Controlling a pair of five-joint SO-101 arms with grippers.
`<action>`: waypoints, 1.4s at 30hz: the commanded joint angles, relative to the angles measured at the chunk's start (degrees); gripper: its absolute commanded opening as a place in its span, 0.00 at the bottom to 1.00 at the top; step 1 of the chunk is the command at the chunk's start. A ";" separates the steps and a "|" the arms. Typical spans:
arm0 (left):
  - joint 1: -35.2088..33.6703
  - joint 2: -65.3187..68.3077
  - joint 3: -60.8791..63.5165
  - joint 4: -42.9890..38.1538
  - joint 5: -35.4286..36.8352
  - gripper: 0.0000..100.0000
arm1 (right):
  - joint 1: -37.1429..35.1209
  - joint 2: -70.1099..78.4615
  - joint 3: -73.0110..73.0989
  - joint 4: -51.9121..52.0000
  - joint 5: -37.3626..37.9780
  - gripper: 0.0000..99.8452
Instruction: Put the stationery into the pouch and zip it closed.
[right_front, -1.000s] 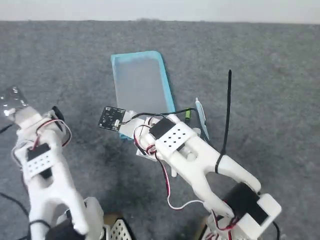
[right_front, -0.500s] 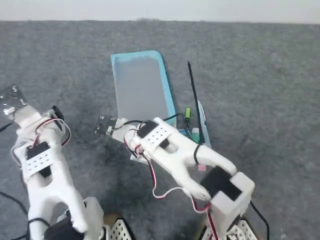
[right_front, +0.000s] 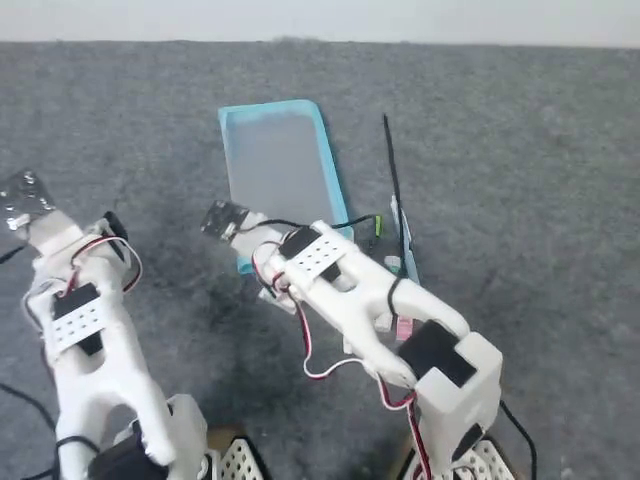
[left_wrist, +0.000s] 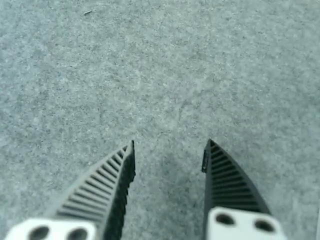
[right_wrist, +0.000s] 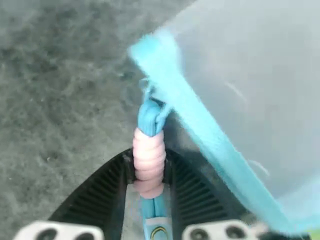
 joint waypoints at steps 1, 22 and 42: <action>1.32 -0.35 -3.38 -1.76 0.53 0.21 | 2.95 -11.30 -1.23 3.91 -3.25 0.01; 33.76 -39.65 1.19 33.32 -15.74 0.26 | 9.27 -58.77 29.19 -2.59 -3.96 0.01; 39.12 -47.30 7.43 26.20 -13.63 0.32 | 4.53 -59.38 30.15 -0.48 -6.33 0.01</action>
